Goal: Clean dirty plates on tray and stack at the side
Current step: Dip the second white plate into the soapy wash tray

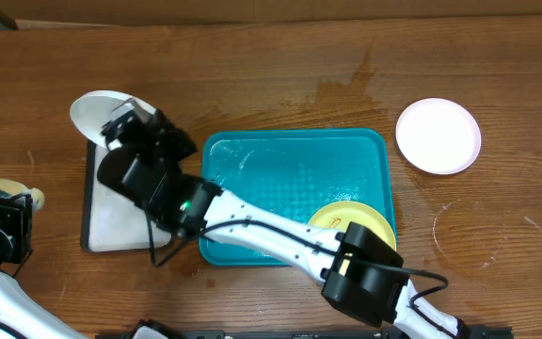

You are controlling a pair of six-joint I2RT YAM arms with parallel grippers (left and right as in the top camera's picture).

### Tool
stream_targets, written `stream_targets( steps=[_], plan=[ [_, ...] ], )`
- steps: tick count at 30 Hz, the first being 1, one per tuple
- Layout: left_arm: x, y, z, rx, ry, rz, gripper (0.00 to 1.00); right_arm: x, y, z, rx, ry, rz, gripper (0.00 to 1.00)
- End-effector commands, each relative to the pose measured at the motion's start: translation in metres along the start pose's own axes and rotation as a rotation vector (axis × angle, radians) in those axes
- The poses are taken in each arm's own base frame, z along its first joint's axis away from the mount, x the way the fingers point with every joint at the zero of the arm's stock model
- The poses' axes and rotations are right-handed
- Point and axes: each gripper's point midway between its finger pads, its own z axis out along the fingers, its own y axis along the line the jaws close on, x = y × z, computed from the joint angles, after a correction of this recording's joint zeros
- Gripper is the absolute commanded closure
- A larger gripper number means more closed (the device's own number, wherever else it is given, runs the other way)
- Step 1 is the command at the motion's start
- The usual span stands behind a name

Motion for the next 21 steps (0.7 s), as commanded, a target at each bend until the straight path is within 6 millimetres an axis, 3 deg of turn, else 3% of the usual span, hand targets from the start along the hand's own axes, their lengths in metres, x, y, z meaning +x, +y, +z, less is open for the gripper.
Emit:
stream_targets(
  steps=[1, 6, 15, 17, 21],
  plan=[
    [-0.005, -0.008, -0.008, 0.000, -0.031, 0.010, 0.96, -0.019, -0.011, -0.013, 0.077, -0.042, -0.098, 0.96],
    [-0.003, -0.007, -0.008, -0.003, -0.026, 0.006, 0.96, -0.031, -0.012, -0.018, 0.099, -0.080, -0.083, 0.96],
    [0.000, -0.010, -0.007, 0.002, -0.015, 0.013, 0.96, -0.034, -0.008, -0.023, 0.097, -0.091, -0.105, 0.96],
    [0.002, -0.012, -0.005, 0.005, -0.008, 0.021, 0.96, -0.035, -0.008, -0.023, 0.094, -0.096, -0.042, 0.96],
    [0.003, -0.012, -0.005, 0.006, -0.005, 0.023, 0.96, -0.016, -0.003, -0.011, 0.022, -0.037, 0.085, 0.96]
  ],
)
